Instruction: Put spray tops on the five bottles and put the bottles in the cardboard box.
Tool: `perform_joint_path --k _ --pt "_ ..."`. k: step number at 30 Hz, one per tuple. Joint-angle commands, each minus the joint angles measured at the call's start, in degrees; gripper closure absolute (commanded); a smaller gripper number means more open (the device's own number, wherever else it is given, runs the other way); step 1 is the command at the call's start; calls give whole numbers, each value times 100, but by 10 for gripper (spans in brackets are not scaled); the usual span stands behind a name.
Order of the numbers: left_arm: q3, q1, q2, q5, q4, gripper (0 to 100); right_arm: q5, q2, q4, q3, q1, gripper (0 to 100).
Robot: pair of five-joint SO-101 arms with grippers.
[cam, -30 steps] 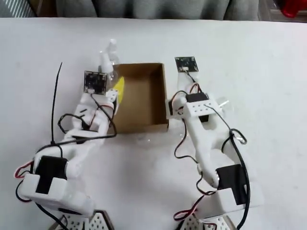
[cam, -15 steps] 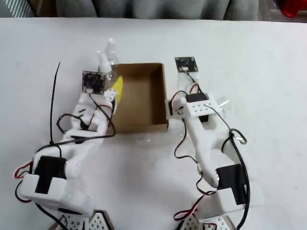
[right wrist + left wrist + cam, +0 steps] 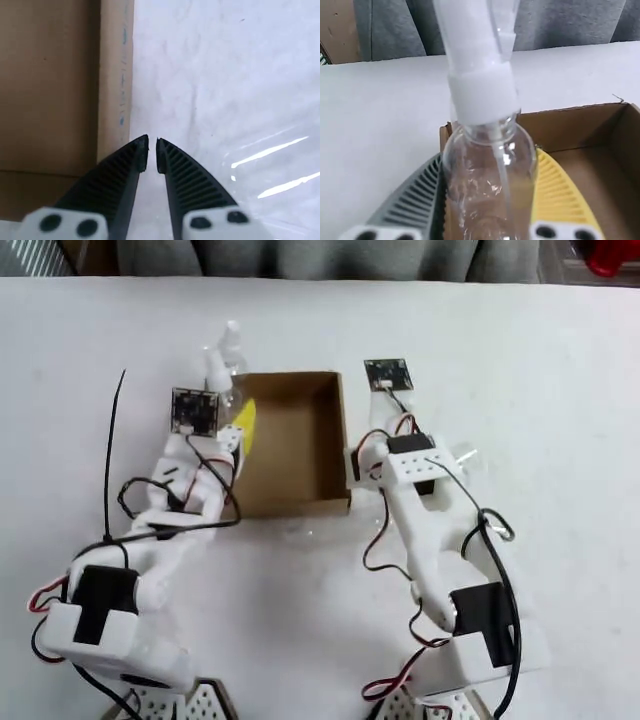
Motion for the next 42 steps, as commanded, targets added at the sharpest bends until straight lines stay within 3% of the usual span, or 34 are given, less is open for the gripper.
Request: perform_joint_path --k 1,8,22,27,32,42 --pt "9 -154 -75 -18 35 789 18 -22 -31 -176 -171 984" --pt "0 -295 -84 387 62 737 18 -22 -31 -185 -171 984" --pt "26 -251 -84 334 62 718 26 -22 -31 -176 -171 984" --pt "35 -251 -84 334 70 670 26 -22 -31 -176 -171 984" --pt "26 -145 -84 -9 220 676 26 -22 -31 -176 -171 984" --pt "26 -136 -84 -18 211 674 26 -22 -31 -176 -171 984"
